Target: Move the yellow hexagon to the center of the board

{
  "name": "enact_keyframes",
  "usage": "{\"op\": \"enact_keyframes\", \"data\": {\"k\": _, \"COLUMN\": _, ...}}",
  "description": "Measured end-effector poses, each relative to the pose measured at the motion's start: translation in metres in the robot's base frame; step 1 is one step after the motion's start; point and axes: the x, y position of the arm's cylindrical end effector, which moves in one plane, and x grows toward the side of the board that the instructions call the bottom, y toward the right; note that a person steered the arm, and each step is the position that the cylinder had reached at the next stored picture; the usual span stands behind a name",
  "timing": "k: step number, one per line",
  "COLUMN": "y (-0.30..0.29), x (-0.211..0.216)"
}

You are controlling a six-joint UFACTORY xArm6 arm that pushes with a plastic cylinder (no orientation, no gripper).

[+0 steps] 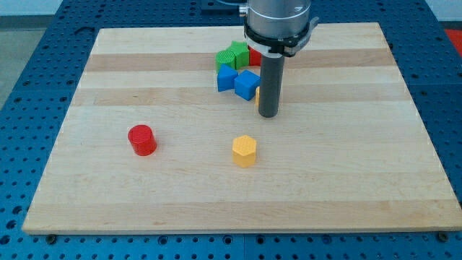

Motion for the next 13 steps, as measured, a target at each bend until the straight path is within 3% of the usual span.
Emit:
{"op": "enact_keyframes", "data": {"k": 2, "y": 0.055, "x": 0.072}}
{"op": "enact_keyframes", "data": {"k": 3, "y": 0.05, "x": 0.115}}
{"op": "enact_keyframes", "data": {"k": 4, "y": 0.005, "x": 0.121}}
{"op": "enact_keyframes", "data": {"k": 5, "y": -0.031, "x": 0.098}}
{"op": "enact_keyframes", "data": {"k": 7, "y": -0.031, "x": 0.033}}
{"op": "enact_keyframes", "data": {"k": 9, "y": -0.043, "x": 0.093}}
{"op": "enact_keyframes", "data": {"k": 10, "y": -0.094, "x": 0.094}}
{"op": "enact_keyframes", "data": {"k": 11, "y": -0.116, "x": 0.071}}
{"op": "enact_keyframes", "data": {"k": 13, "y": -0.052, "x": 0.041}}
